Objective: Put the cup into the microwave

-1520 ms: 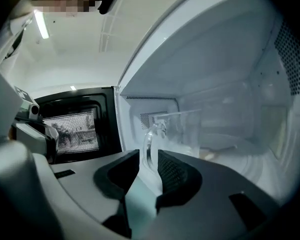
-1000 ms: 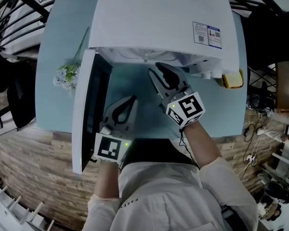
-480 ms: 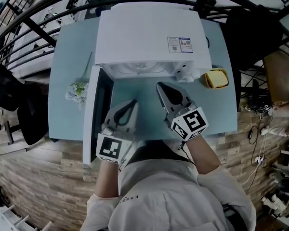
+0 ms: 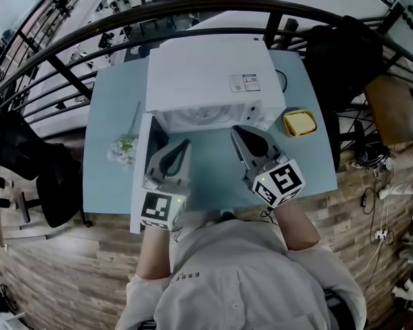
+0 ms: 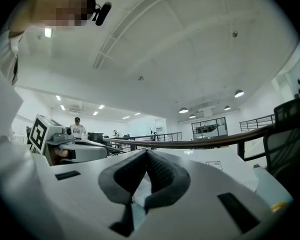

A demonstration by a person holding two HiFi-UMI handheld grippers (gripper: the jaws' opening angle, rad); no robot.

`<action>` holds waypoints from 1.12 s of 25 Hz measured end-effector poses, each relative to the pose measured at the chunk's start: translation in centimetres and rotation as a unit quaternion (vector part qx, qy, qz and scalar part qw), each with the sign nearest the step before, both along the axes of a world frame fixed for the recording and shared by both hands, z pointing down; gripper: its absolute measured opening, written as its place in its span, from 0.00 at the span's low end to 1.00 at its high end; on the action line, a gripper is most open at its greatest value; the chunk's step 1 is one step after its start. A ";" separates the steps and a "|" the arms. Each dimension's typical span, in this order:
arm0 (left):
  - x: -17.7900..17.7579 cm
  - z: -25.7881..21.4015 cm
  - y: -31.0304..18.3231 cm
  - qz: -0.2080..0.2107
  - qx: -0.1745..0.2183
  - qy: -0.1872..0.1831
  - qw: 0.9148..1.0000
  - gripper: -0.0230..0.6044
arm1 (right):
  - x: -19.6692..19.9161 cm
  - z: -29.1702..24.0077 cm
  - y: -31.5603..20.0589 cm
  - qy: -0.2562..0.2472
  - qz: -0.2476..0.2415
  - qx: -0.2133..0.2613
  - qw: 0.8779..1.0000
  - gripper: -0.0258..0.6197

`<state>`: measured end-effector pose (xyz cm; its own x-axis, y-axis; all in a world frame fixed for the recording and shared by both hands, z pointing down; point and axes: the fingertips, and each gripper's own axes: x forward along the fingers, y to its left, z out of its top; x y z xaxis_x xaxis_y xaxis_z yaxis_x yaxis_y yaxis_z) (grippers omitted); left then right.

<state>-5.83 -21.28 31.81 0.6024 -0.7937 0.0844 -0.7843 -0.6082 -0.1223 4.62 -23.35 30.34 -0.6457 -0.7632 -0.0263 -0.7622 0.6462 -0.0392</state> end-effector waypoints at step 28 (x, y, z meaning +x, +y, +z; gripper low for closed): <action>-1.3 -3.5 -0.4 -0.029 0.004 -0.005 1.000 0.04 | -0.3 -2.1 1.8 0.016 -0.025 0.036 0.999 0.06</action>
<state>-7.15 -21.65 28.28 0.5542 -0.8282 0.0838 -0.8171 -0.5605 -0.1352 4.29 -21.50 28.26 -0.6846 -0.7266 -0.0582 -0.7288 0.6839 0.0330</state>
